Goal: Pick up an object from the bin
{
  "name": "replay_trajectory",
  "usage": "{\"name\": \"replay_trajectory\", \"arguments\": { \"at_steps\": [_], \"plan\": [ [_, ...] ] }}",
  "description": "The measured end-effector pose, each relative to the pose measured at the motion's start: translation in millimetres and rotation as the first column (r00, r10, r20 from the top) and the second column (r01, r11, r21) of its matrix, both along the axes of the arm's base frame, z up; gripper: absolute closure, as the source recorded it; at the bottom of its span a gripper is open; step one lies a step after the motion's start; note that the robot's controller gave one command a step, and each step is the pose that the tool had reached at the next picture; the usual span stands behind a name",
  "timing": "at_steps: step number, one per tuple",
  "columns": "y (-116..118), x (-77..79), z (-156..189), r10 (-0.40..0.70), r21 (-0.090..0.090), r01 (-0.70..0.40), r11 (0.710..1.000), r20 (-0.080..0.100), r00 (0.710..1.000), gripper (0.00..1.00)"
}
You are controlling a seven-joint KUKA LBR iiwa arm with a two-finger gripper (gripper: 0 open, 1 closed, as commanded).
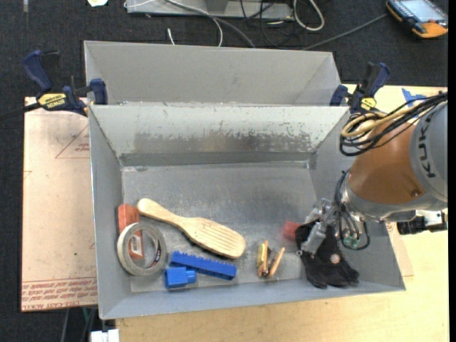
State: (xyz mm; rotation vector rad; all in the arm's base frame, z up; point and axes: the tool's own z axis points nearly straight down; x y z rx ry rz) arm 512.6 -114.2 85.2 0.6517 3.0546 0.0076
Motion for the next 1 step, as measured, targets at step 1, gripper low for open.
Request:
{"name": "replay_trajectory", "arguments": {
  "at_steps": [1],
  "plan": [
    [0.3,-0.8,41.4,0.0,0.001,0.0,1.0,-0.003,1.0,1.0]
  ]
}}
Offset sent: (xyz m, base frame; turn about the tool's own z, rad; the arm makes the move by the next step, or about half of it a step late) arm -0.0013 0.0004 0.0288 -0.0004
